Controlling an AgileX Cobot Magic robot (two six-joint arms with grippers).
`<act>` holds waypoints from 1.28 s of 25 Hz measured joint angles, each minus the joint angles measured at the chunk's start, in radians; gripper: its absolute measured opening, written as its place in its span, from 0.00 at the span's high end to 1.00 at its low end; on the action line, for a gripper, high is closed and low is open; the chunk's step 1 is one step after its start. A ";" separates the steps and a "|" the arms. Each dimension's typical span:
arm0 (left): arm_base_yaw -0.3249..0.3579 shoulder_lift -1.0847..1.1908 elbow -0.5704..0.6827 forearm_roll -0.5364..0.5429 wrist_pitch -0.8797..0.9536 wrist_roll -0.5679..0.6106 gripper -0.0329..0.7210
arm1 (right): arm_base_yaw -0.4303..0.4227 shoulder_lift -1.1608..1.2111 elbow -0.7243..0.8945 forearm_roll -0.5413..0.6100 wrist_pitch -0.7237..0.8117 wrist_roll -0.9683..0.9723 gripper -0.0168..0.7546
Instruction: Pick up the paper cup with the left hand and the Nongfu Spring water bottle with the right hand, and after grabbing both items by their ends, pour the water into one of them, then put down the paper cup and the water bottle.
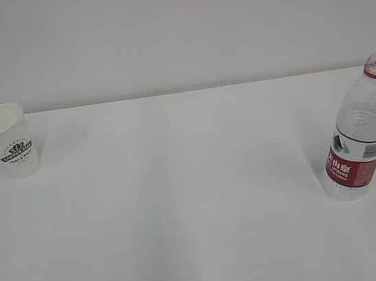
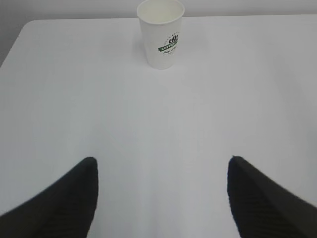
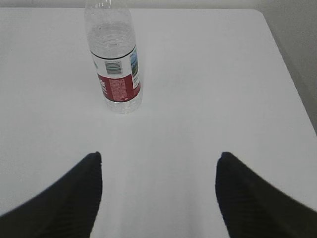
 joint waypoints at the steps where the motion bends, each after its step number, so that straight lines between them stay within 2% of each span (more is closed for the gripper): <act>1: 0.000 0.000 0.000 0.000 0.000 0.001 0.17 | 0.000 0.000 0.000 0.000 0.000 0.000 0.28; 32: 0.000 0.000 0.000 0.000 0.000 0.001 0.19 | 0.000 0.000 0.000 0.000 0.000 0.000 0.28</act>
